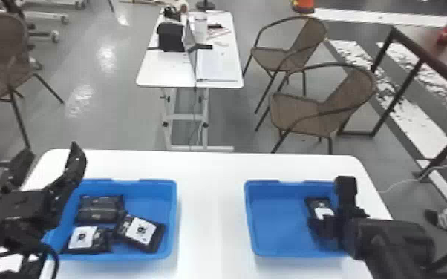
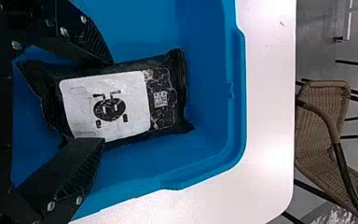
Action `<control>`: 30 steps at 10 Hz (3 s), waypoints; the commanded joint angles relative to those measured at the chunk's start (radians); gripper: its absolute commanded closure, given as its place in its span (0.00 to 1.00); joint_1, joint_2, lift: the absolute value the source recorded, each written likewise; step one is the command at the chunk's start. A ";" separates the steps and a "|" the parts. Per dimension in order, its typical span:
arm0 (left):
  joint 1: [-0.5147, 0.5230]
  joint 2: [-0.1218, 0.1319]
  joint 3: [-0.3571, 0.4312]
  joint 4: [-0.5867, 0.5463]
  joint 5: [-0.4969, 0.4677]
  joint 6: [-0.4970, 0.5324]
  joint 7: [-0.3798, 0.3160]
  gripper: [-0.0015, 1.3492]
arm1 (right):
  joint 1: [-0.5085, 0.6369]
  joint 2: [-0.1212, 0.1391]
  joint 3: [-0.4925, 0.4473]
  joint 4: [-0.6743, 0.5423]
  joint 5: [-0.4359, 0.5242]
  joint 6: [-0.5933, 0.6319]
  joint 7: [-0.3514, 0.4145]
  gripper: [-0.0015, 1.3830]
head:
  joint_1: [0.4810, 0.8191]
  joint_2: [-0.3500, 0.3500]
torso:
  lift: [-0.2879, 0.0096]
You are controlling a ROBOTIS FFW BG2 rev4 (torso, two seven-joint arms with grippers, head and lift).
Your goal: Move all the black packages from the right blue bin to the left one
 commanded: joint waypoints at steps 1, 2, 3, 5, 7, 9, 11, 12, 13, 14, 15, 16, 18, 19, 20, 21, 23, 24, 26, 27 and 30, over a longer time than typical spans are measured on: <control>0.013 -0.003 0.012 0.001 0.002 -0.017 0.000 0.20 | 0.000 -0.003 0.004 0.005 -0.011 -0.034 -0.010 0.75 | 0.63 0.35 | 0.97; 0.027 -0.003 0.020 0.000 0.000 -0.030 0.000 0.20 | 0.016 0.009 0.024 -0.043 -0.007 -0.060 -0.053 0.81 | 0.63 0.35 | 0.97; 0.032 -0.003 0.025 0.001 0.000 -0.028 0.000 0.20 | 0.017 0.011 0.029 -0.049 -0.021 -0.100 -0.050 0.83 | 0.63 0.36 | 0.97; 0.030 -0.003 0.025 0.001 -0.006 -0.039 0.000 0.20 | 0.048 0.009 0.029 -0.086 -0.065 -0.158 -0.050 0.84 | 0.63 0.39 | 0.97; 0.032 -0.003 0.028 0.006 0.000 -0.050 0.000 0.20 | 0.083 0.017 0.032 -0.117 -0.091 -0.189 -0.050 0.84 | 0.63 0.40 | 0.97; 0.032 -0.003 0.028 0.007 0.003 -0.057 0.000 0.20 | 0.135 0.029 0.046 -0.183 -0.125 -0.221 -0.050 0.84 | 0.63 0.42 | 0.97; 0.032 -0.003 0.026 0.007 0.007 -0.067 0.002 0.20 | 0.241 0.031 0.090 -0.344 -0.185 -0.262 -0.046 0.84 | 0.63 0.45 | 0.97; 0.030 -0.003 0.025 0.004 0.008 -0.071 0.005 0.20 | 0.287 0.032 0.118 -0.442 -0.186 -0.264 -0.043 0.84 | 0.63 0.47 | 0.97; 0.032 -0.003 0.022 0.003 0.005 -0.082 0.014 0.20 | 0.332 0.031 0.136 -0.537 -0.186 -0.262 -0.024 0.84 | 0.63 0.51 | 0.97; 0.033 -0.003 0.019 0.003 0.011 -0.083 0.026 0.20 | 0.373 0.029 0.155 -0.623 -0.188 -0.262 -0.015 0.84 | 0.63 0.53 | 0.97; 0.033 -0.003 0.012 0.000 0.022 -0.059 0.031 0.20 | 0.387 0.024 0.173 -0.681 -0.189 -0.261 0.028 0.84 | 0.63 0.57 | 0.97; 0.025 -0.003 0.005 -0.011 0.049 -0.004 0.031 0.20 | 0.372 0.008 0.218 -0.723 -0.188 -0.255 0.072 0.84 | 0.63 0.60 | 0.97; -0.014 -0.003 -0.024 -0.033 0.181 0.151 0.029 0.20 | 0.278 -0.026 0.337 -0.735 -0.194 -0.255 0.152 0.84 | 0.63 0.66 | 0.97; -0.050 0.009 -0.051 -0.034 0.254 0.231 0.028 0.20 | 0.226 -0.028 0.391 -0.700 -0.209 -0.265 0.186 0.84 | 0.63 0.70 | 0.97; -0.094 0.054 -0.063 -0.036 0.344 0.341 0.011 0.20 | 0.177 -0.042 0.459 -0.654 -0.260 -0.288 0.192 0.84 | 0.63 0.72 | 0.97; -0.139 0.074 -0.061 -0.036 0.373 0.427 -0.025 0.20 | 0.135 -0.048 0.520 -0.623 -0.286 -0.308 0.201 0.84 | 0.63 0.73 | 0.97; -0.199 0.043 -0.037 -0.036 0.353 0.524 -0.083 0.20 | 0.042 -0.058 0.636 -0.552 -0.356 -0.347 0.213 0.84 | 0.63 0.75 | 0.97; -0.212 0.018 -0.018 -0.036 0.304 0.567 -0.109 0.20 | -0.001 -0.062 0.693 -0.528 -0.383 -0.365 0.221 0.84 | 0.63 0.77 | 0.97; -0.245 0.020 -0.006 -0.027 0.260 0.625 -0.127 0.20 | -0.079 -0.068 0.801 -0.488 -0.448 -0.388 0.230 0.84 | 0.63 0.82 | 0.97; -0.257 0.038 -0.015 -0.022 0.261 0.631 -0.127 0.20 | -0.105 -0.072 0.836 -0.474 -0.465 -0.397 0.235 0.84 | 0.63 0.86 | 0.97; -0.263 0.034 -0.021 -0.013 0.261 0.645 -0.127 0.20 | -0.148 -0.075 0.893 -0.446 -0.498 -0.413 0.236 0.84 | 0.61 0.89 | 0.97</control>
